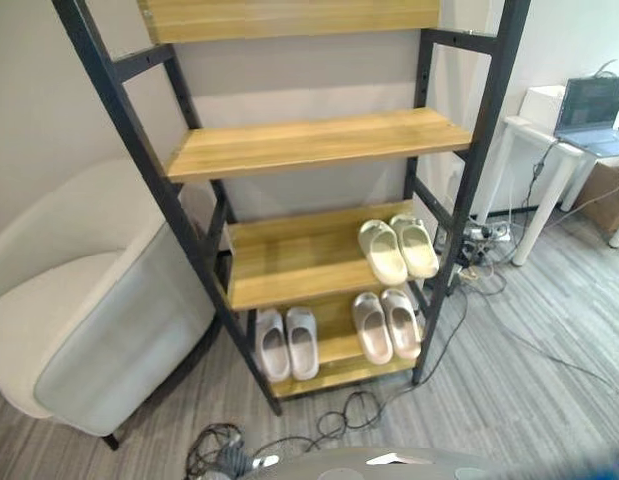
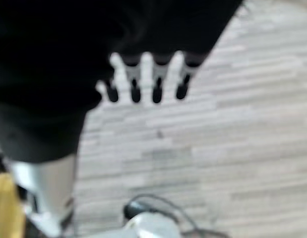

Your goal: Arrange the slippers neatly on the shoe rack.

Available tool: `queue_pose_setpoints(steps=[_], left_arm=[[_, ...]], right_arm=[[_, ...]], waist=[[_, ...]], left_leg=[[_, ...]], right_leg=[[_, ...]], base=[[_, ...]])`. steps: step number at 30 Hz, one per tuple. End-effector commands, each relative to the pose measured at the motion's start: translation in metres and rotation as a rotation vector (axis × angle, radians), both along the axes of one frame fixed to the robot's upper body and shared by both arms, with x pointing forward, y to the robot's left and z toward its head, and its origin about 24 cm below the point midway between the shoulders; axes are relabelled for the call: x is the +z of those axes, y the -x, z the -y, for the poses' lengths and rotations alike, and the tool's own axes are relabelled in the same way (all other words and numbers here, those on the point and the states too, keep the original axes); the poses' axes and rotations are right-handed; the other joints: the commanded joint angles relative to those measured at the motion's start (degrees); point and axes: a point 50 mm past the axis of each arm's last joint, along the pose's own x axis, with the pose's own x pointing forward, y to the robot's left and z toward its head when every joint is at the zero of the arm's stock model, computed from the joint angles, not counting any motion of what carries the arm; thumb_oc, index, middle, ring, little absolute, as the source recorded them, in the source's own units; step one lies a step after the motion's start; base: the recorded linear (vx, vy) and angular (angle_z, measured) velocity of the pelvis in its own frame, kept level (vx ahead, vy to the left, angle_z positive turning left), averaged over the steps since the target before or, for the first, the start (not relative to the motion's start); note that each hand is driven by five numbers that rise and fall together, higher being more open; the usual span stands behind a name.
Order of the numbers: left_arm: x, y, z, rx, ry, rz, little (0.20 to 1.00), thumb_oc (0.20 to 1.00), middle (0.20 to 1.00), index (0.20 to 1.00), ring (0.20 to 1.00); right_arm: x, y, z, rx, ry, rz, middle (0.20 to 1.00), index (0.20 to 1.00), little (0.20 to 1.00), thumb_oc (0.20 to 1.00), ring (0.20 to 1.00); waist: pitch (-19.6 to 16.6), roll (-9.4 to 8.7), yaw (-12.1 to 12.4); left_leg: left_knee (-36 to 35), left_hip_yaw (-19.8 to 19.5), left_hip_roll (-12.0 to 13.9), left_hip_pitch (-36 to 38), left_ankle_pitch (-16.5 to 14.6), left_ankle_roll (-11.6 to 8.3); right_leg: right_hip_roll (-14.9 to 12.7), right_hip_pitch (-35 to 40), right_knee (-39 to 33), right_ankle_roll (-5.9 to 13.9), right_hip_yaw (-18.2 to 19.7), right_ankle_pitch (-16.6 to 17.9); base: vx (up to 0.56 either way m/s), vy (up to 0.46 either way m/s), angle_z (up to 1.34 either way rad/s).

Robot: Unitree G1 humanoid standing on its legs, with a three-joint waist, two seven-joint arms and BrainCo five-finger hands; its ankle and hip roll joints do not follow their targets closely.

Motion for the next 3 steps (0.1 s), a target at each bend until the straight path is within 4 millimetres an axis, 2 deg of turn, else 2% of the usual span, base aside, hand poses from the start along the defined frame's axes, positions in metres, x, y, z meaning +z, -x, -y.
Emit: queue_pose_setpoints(steps=[1, 3], left_arm=[[0.0000, -0.0175, 0.0028, -0.033, -0.012, 0.007, 1.000, 1.000, 1.000, 1.000, 1.000], [-0.0001, -0.0126, -0.0013, -0.048, -0.040, -0.022, 1.000, 1.000, 1.000, 1.000, 1.000]], right_arm=[[-0.0012, -0.0276, -0.0024, -0.009, -0.028, 0.062, 1.000, 1.000, 1.000, 1.000, 1.000], [-0.0012, -0.0302, -0.0022, -0.019, -0.037, 0.070, 1.000, 1.000, 1.000, 1.000, 1.000]], waist=[[2.21, 0.80, 0.24], [2.25, 0.85, 0.29]], left_leg=[[1.95, -2.00, -0.98, 0.16, -1.09, -0.51], [1.43, -2.21, -1.07, -0.18, -0.72, -0.62]], right_leg=[[0.30, 0.24, 3.15, 2.20, -2.26, -5.42], [0.30, -0.05, 3.36, 2.18, -2.78, -5.39]], base=[[0.00, 0.003, 0.13], [-0.01, 0.010, 0.13]])
